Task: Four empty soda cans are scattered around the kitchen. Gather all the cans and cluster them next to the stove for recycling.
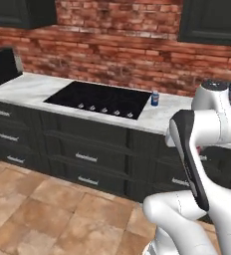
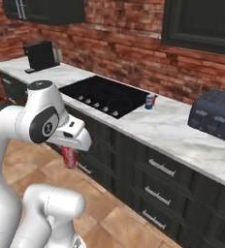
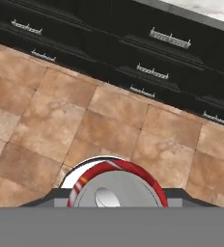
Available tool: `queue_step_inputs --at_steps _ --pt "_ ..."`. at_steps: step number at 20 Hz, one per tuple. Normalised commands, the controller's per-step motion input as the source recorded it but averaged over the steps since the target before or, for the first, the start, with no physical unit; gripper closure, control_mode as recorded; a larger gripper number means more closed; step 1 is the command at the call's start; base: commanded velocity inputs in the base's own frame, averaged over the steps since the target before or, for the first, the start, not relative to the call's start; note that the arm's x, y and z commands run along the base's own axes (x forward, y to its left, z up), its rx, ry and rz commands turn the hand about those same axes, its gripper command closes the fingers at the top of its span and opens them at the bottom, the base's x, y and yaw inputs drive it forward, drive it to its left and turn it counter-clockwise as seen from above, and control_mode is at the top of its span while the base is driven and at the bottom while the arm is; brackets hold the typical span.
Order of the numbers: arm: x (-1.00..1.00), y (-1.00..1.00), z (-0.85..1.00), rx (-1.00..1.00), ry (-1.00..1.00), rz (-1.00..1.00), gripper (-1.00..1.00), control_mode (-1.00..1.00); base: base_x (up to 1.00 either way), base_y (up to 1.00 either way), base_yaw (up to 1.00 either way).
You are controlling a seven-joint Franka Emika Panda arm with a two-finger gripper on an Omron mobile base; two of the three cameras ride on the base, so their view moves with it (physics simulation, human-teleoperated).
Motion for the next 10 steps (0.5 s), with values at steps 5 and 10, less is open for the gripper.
queue_step_inputs --at_steps 5,10 --pt "0.0 0.0 0.0 0.0 0.0 0.0 1.0 1.0 0.68 0.26 -0.65" --pt "0.0 0.0 0.0 0.0 0.0 0.0 1.0 1.0 0.67 0.23 -0.57"
